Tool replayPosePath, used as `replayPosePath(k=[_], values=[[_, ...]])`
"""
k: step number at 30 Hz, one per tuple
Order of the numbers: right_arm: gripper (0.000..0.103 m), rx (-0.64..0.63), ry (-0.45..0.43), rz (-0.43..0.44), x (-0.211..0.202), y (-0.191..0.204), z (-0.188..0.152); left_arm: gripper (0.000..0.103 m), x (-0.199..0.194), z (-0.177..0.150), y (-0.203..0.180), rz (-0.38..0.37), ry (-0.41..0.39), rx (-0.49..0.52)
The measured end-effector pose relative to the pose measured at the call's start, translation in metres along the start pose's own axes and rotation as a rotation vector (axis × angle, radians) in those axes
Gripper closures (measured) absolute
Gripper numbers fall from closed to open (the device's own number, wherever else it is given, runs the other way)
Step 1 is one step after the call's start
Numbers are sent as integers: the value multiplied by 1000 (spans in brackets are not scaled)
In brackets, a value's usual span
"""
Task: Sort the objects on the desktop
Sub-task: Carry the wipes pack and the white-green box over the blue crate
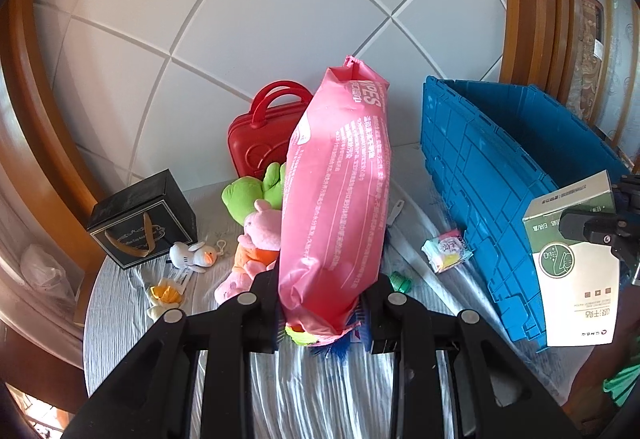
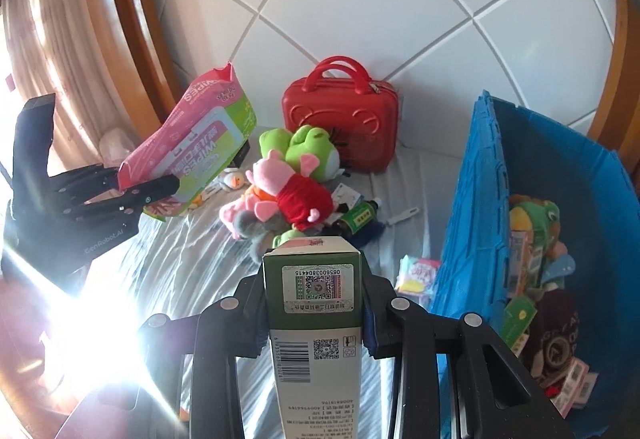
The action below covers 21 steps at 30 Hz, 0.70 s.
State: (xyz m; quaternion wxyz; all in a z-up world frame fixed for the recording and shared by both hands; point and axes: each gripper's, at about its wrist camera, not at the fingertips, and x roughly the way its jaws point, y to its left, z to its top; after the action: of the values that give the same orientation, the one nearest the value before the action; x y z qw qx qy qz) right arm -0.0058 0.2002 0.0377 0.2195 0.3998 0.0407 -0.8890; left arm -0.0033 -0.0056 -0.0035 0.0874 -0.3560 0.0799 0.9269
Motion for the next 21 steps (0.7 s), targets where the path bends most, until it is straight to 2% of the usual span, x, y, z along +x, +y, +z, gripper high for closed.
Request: replayPosePath(k=[11, 21], values=[[69, 35, -78, -45, -40, -47, 10, 76, 1, 35, -57, -43, -42, 51], [69, 91, -124, -99, -67, -94, 1, 76, 2, 63, -110, -94, -68, 102]])
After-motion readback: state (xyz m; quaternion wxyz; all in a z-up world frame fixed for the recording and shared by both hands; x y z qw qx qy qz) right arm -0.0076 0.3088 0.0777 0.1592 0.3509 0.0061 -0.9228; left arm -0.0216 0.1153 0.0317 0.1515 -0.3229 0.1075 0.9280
